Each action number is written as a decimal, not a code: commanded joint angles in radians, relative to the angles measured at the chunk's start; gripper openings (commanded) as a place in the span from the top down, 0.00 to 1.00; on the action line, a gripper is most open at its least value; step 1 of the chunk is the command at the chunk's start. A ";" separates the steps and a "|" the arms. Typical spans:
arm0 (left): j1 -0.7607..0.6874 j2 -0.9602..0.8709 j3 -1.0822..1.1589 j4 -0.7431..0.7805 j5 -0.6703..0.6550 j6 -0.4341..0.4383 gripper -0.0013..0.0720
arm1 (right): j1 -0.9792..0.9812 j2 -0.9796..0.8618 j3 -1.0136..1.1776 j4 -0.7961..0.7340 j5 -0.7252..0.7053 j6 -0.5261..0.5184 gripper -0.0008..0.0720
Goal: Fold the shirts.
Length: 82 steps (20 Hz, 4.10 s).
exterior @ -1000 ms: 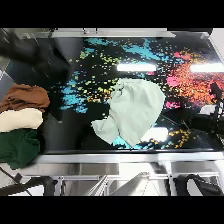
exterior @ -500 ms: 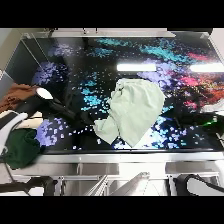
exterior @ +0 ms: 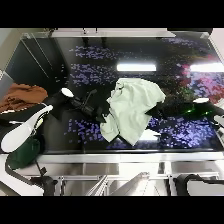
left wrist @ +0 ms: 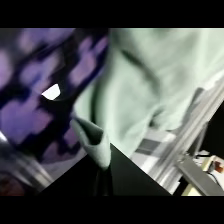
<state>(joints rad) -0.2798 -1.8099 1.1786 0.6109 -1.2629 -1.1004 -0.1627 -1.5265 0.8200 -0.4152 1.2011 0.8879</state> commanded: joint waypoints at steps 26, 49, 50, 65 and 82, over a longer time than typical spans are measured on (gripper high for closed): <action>0.171 0.426 0.134 0.183 0.042 -0.138 0.52 | 0.295 -0.071 0.520 -0.034 0.071 0.090 0.34; 0.251 -0.064 0.141 0.175 0.005 -0.087 0.52 | 0.328 -0.152 -0.053 0.262 -0.205 0.085 0.57; 0.239 -0.083 0.174 0.175 -0.003 -0.087 0.53 | 0.328 -0.159 -0.039 0.277 -0.184 0.080 0.79; 0.320 0.685 0.660 -0.011 -0.047 -0.076 0.96 | 0.142 0.608 0.397 0.278 0.204 0.089 0.96; 0.313 0.425 0.466 0.301 0.143 -0.108 0.95 | 0.202 0.356 0.438 -0.228 -0.138 0.201 0.96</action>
<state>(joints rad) 0.0349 -1.1698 1.6817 0.9230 -1.1252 -1.2228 0.0341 -1.0077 1.3132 -0.4725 1.1751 1.0080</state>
